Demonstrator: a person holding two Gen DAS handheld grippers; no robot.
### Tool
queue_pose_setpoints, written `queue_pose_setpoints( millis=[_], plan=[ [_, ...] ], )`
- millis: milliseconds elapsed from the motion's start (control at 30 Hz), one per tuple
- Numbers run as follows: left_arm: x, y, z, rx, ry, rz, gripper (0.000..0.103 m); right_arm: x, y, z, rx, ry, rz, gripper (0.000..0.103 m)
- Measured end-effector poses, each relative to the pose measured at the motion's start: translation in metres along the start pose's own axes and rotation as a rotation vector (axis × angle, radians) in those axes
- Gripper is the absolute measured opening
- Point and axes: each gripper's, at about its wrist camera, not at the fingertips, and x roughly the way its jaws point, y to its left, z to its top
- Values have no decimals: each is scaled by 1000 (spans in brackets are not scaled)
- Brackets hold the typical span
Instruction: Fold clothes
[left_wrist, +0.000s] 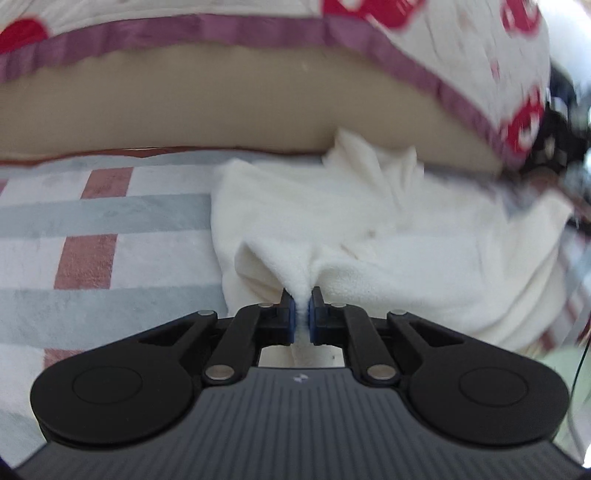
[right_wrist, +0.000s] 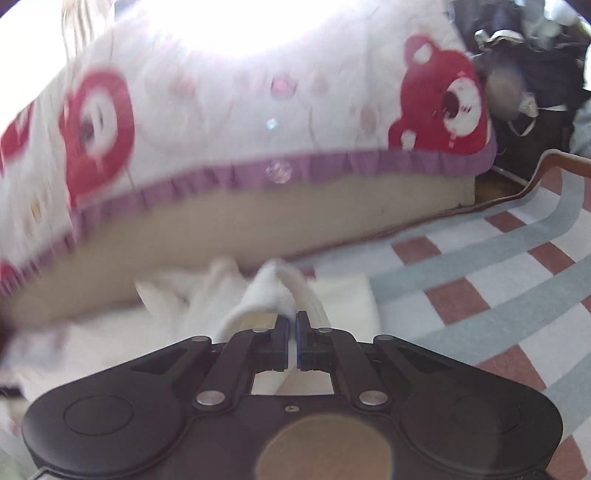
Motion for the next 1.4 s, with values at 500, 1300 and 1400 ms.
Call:
queue_pose_setpoints(
  millis=[500, 1300, 1400],
  plan=[
    [34, -9, 64, 3, -130, 221, 6, 49, 6, 101, -49, -8, -108, 0],
    [114, 2, 71, 57, 302, -54, 65, 154, -3, 5, -150, 278, 18, 70],
    [131, 0, 67, 32, 310, -26, 74, 165, -3, 0, -104, 256, 13, 70]
  ],
)
